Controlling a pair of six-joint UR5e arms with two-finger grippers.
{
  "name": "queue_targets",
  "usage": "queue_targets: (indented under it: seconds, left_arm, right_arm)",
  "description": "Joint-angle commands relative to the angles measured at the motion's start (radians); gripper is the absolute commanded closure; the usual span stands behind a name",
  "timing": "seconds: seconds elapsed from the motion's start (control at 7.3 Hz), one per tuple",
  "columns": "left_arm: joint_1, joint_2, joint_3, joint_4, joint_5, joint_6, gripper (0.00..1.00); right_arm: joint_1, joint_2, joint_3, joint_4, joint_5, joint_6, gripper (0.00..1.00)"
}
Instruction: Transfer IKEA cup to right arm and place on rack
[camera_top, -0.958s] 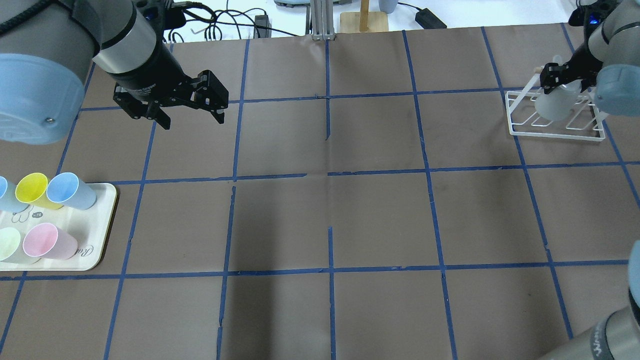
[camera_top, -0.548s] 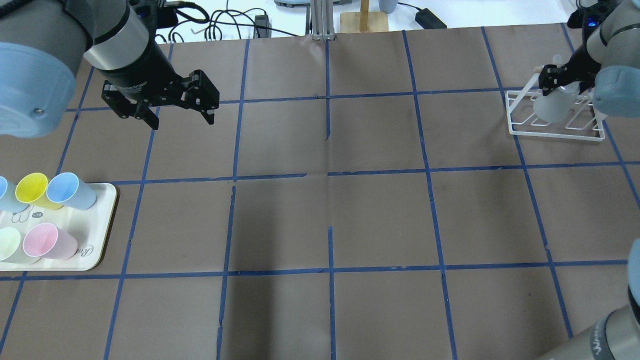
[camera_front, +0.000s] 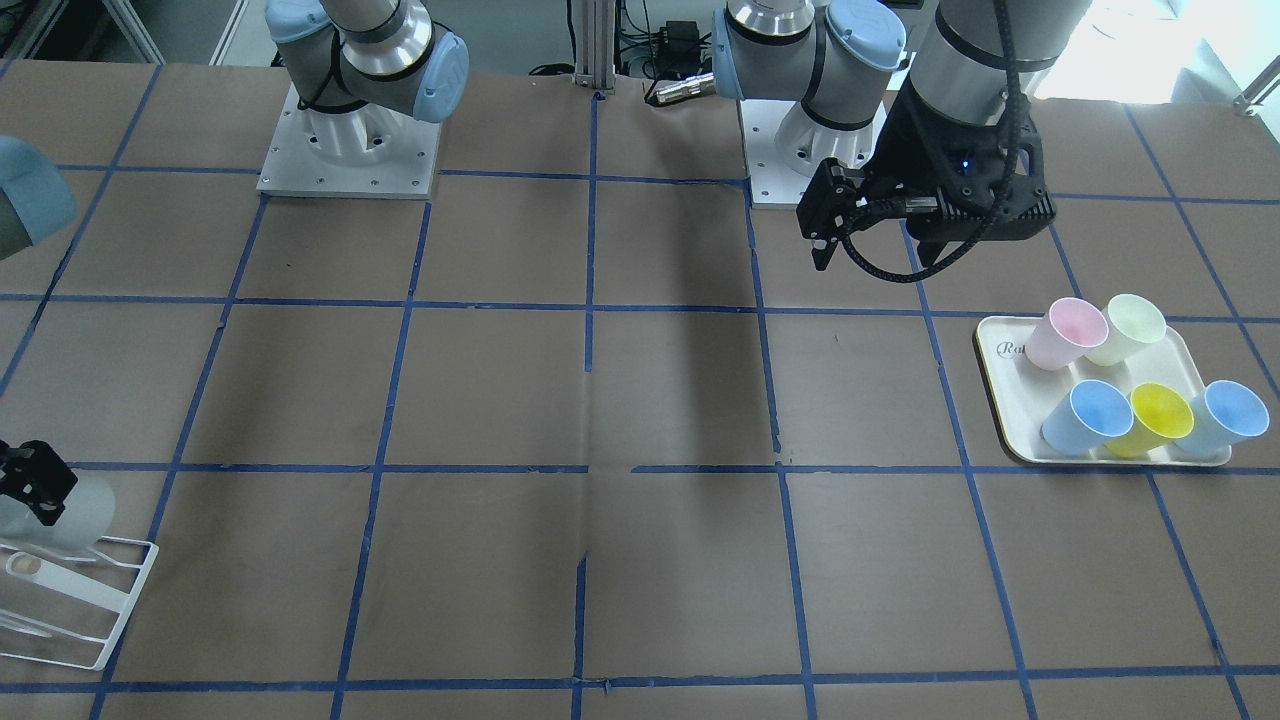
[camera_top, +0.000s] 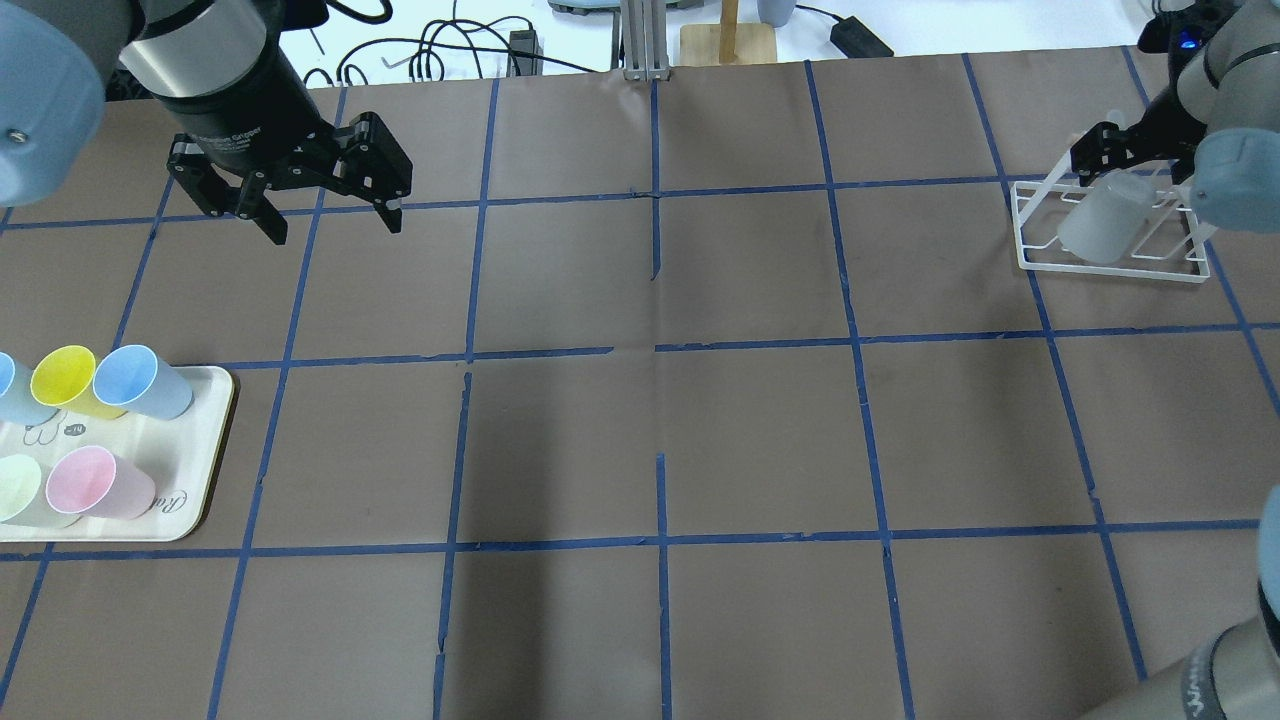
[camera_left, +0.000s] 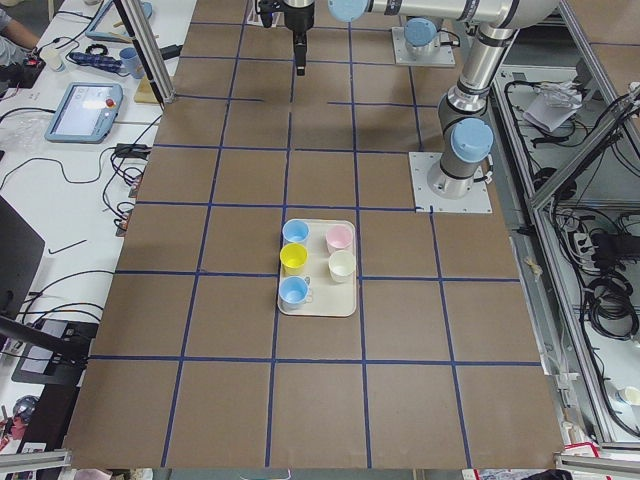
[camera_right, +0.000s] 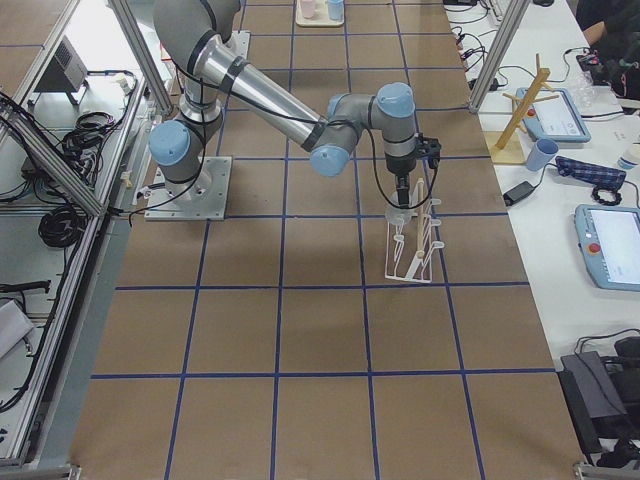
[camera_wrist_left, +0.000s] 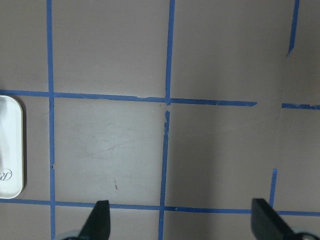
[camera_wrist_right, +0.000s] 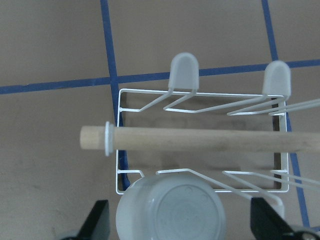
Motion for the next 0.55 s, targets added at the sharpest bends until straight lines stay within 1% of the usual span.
queue_targets:
  seconds: [0.0,0.27,0.41]
  left_arm:
    - [-0.002,-0.002,0.004,-0.001,0.000,-0.013,0.00]
    - [-0.002,-0.002,0.002,0.002,-0.001,-0.013,0.00]
    - [-0.005,-0.001,-0.001,0.002,-0.001,-0.013,0.00]
  right_arm:
    - [0.007,-0.086,0.000,0.119,0.001,0.000,0.00]
    - [0.015,-0.231,0.013,0.315,0.011,0.000,0.00]
    - [0.029,-0.305,0.013,0.441,0.046,0.012,0.00]
